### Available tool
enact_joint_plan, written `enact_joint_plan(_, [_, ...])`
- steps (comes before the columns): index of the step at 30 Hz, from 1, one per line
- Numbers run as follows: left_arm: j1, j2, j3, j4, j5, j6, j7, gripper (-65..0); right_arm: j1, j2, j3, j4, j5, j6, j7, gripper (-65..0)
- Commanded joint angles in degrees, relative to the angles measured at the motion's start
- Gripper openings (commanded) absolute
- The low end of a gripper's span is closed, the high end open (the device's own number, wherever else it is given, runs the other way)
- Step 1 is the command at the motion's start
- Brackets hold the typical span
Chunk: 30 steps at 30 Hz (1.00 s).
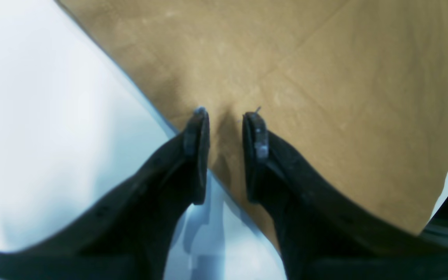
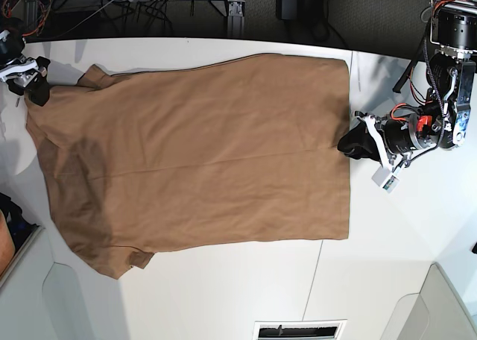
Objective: Layout the t-shirt on the table in an organized manner, then fold the t-shirt properly
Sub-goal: 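Move the left gripper to the shirt corner beside the collar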
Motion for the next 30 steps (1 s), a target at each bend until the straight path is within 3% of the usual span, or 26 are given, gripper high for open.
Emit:
enact_joint_plan(1, [-0.5, -1.0, -0.5, 0.8, -1.2, -0.4, -0.5, -46.7, 0.0, 0.9, 0.3, 1.2, 1.3, 0.2, 1.1, -24.2])
enact_joint_plan(13, [6.6, -0.9, -0.5, 0.8, -2.1, -0.4, -0.6, -46.7, -2.4, 0.9, -1.2, 0.7, -0.3, -0.2, 0.8, -24.3])
enact_joint_plan(22, [8.2, -1.0, -0.5, 1.9, -5.4, -0.4, -0.3, -46.7, -6.0, 1.1, -1.5, 0.4, -2.5, -0.2, 6.1, -24.3])
enact_joint_plan(26, [8.2, -1.0, -1.1, 5.3, -9.0, -0.4, 2.5, -46.6, -5.3, 2.5, -4.3, 0.3, -4.4, -0.3, 6.2, -24.3])
enact_joint_plan(30, [9.1, -1.0, -5.6, 6.9, -13.9, -0.4, 6.0, -37.4, -5.1, 3.8, -7.8, 0.0, -9.0, -1.8, 7.3, -24.3])
